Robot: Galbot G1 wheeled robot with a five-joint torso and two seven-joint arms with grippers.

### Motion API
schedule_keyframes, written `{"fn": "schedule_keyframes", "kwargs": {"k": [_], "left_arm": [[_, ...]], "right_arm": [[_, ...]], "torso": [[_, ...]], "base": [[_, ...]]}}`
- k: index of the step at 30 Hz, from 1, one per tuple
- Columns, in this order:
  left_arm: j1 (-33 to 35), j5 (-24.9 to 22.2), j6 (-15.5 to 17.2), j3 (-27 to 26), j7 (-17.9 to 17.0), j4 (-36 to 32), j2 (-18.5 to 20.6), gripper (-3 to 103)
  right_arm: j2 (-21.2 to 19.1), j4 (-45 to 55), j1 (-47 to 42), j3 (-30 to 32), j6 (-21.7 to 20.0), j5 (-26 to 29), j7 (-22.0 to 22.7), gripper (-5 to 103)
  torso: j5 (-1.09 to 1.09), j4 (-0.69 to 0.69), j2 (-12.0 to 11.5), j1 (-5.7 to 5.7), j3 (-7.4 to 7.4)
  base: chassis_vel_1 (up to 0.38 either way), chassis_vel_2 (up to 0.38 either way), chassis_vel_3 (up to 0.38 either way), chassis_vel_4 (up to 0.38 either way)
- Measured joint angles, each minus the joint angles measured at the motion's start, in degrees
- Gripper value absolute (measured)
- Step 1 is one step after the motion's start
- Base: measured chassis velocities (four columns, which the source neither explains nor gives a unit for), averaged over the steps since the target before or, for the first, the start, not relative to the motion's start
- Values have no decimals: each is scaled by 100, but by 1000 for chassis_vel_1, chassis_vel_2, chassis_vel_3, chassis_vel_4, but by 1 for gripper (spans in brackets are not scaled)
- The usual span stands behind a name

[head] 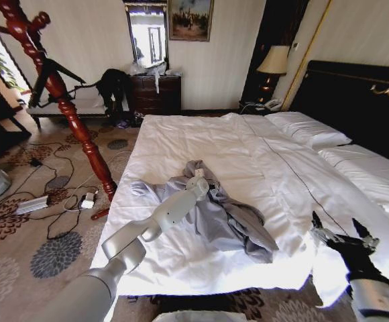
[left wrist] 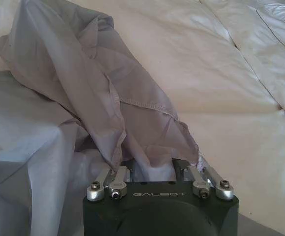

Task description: Pick up the clothes from the bed and hang them on the clothes hanger.

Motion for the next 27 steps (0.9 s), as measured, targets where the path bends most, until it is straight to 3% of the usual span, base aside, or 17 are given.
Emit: {"fn": "schedule_keyframes", "kwargs": {"k": [2, 8, 10, 13, 22, 27], "left_arm": [[5, 7, -5, 0, 0, -1, 0, 42], [36, 21, -16, 0, -19, -18, 0, 15], [38, 21, -16, 0, -26, -27, 0, 15], [38, 22, -16, -3, -50, -65, 0, 2], [35, 16, -19, -20, -151, -205, 1, 0], [-63, -5, -14, -60, -274, -606, 2, 0]], "right_arm": [[0, 0, -1, 0, 0, 1, 0, 100], [4, 2, 2, -15, -2, 12, 4, 100], [4, 2, 4, -20, -2, 12, 4, 100], [5, 3, 19, -39, -2, 13, 5, 100], [-20, 2, 24, -51, -5, 49, 18, 100], [-53, 10, 58, -38, -28, 152, 66, 100]], "torso": [[0, 0, 0, 0, 0], [0, 0, 0, 0, 0], [0, 0, 0, 0, 0], [0, 0, 0, 0, 0], [0, 0, 0, 0, 0], [0, 0, 0, 0, 0]], "base": [[0, 0, 0, 0], [0, 0, 0, 0], [0, 0, 0, 0], [0, 0, 0, 0], [0, 0, 0, 0], [0, 0, 0, 0]]}}
